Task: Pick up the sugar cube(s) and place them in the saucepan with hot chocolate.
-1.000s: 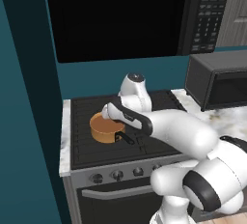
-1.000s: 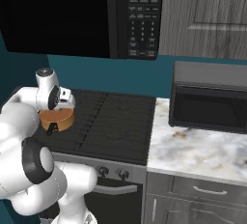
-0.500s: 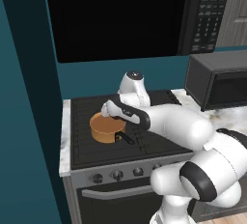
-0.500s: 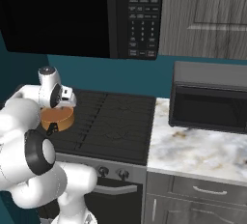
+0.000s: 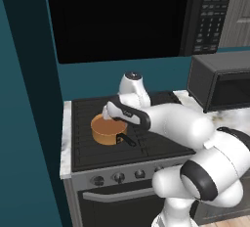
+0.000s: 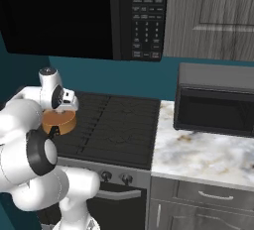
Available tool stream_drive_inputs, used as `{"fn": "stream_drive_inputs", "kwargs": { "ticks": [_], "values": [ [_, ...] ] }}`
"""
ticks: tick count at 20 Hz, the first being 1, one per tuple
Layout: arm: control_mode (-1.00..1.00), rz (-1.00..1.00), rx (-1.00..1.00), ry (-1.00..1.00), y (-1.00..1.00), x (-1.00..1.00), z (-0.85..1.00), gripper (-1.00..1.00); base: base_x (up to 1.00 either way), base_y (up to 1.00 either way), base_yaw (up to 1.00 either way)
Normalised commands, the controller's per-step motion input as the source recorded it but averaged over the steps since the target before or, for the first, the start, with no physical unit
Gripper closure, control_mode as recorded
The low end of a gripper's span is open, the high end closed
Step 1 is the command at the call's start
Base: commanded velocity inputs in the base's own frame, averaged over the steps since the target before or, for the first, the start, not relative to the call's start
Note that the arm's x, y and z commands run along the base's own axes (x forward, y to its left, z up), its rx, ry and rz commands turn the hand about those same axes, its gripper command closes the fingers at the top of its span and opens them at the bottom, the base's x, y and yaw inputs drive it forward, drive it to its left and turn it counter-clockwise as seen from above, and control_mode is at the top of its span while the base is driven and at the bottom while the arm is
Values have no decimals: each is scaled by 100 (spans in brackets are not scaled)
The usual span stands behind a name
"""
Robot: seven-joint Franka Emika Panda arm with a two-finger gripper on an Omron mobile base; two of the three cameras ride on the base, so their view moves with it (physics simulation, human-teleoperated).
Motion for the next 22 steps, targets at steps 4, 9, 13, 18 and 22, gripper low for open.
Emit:
{"fn": "stream_drive_inputs", "kwargs": {
  "ticks": [4,9,13,18,22],
  "values": [
    [-100,-3,-4,6,0,0,0,100,0,0,0],
    [-100,-1,-3,6,7,4,1,100,0,0,0],
    [-100,0,-2,5,27,24,0,100,0,0,0],
    [-100,0,-1,0,16,26,0,100,0,0,0],
    [-100,0,0,0,4,17,0,100,0,0,0]
  ]
}}
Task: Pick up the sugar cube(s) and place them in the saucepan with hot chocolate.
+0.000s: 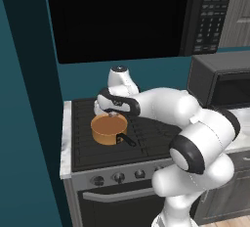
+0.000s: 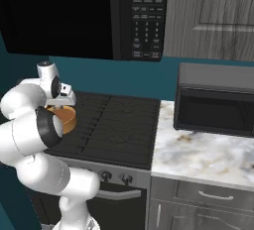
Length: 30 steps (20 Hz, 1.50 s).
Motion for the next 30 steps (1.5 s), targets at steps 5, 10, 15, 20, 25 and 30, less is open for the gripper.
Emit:
{"fn": "stream_drive_inputs", "kwargs": {
  "ticks": [5,10,15,20,25,30],
  "values": [
    [-100,0,0,0,2,14,-5,100,0,0,0],
    [-100,0,0,0,0,1,-16,100,0,0,0],
    [-100,0,0,1,0,0,-21,100,0,0,0],
    [-100,0,0,0,0,0,-21,100,0,0,0],
    [-100,0,0,0,0,0,-2,100,0,0,0],
    [-100,0,0,0,0,0,0,-100,0,0,0]
  ]
}}
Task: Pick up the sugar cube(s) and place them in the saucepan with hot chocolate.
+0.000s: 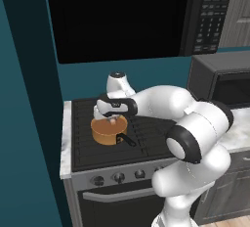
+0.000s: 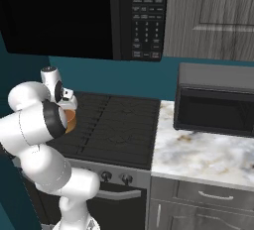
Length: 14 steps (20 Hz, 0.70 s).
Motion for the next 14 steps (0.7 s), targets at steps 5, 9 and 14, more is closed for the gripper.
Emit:
{"fn": "stream_drive_inputs", "kwargs": {
  "ticks": [5,9,14],
  "values": [
    [-100,0,0,0,0,0,0,-100,0,0,0],
    [-100,0,0,0,0,0,0,-100,0,0,0],
    [-100,0,0,6,0,0,4,-100,0,0,0]
  ]
}}
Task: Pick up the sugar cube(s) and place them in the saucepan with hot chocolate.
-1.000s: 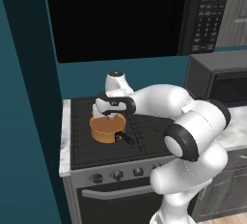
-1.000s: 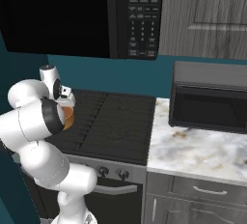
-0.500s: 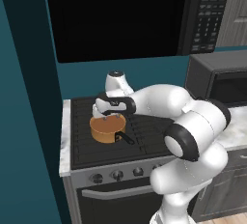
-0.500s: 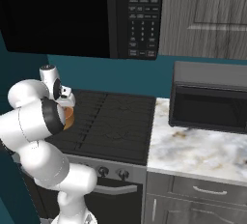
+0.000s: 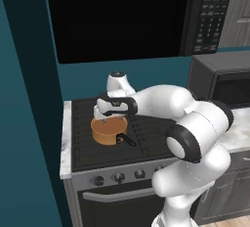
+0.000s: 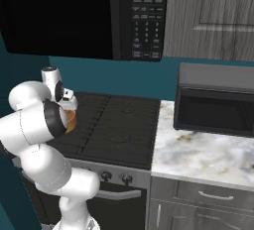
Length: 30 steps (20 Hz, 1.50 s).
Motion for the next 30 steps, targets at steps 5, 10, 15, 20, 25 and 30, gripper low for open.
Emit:
{"fn": "stream_drive_inputs", "kwargs": {
  "ticks": [5,10,15,20,25,30],
  "values": [
    [-100,0,0,0,0,0,22,-100,0,0,0],
    [-100,0,0,0,0,0,44,-100,0,0,0],
    [-100,0,1,-7,0,-11,26,-100,0,0,0],
    [-100,0,6,-17,-1,-20,1,-100,0,0,0],
    [-100,0,5,-26,-1,-18,1,-100,0,0,0],
    [-100,0,5,-22,-14,-14,0,-100,0,0,0]
  ]
}}
